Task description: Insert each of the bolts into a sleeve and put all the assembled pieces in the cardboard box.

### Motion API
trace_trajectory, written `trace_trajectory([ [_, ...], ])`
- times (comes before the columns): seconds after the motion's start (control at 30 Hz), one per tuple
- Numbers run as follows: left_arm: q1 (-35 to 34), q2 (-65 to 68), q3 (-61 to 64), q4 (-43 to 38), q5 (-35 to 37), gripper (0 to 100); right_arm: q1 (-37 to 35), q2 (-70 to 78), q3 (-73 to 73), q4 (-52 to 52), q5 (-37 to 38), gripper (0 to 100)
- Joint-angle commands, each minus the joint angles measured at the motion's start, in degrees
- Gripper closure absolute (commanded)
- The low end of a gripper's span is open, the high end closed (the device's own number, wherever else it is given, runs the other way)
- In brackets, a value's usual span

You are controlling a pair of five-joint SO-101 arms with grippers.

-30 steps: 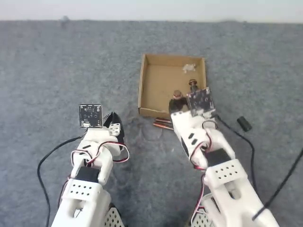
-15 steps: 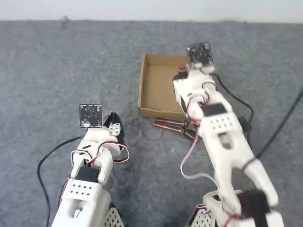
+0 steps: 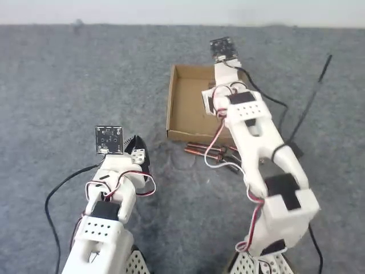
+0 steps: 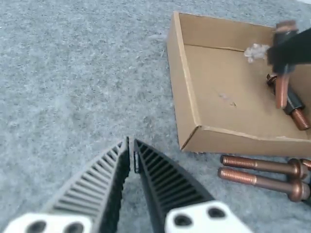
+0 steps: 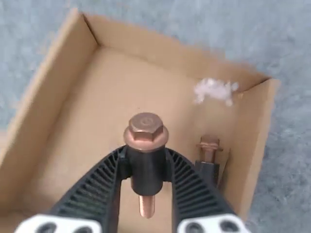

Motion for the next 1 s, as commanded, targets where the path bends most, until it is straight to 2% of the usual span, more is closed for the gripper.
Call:
trace_trajectory([
  [0.0,0.3,-1.2,-0.5,-1.7,-0.4,99,0.5,2.0,-7.7,4.0,6.7,98.8],
  [0.17,0.4,-1.2,-0.5,-1.8,-2.1,99,0.7,5.7,-10.6,6.4,8.1,98.3],
  [0.37,0.9,-1.2,-0.5,-1.8,-2.2,99,0.5,6.0,-10.6,7.0,8.1,84.2],
  [0.6,0.9,-1.2,-0.5,-1.8,-2.3,99,0.5,4.1,-11.0,7.4,8.2,95.2],
  [0.7,0.9,-1.2,-0.5,-1.8,-2.3,99,0.9,0.6,-11.0,11.2,8.1,99.5],
  [0.8,0.8,-1.2,-0.5,-1.8,-2.3,99,2.5,-4.3,-10.8,17.0,8.0,99.3],
  [0.97,0.8,-1.2,-0.5,-1.8,-2.3,99,5.2,-11.6,-10.8,33.4,8.5,99.3],
])
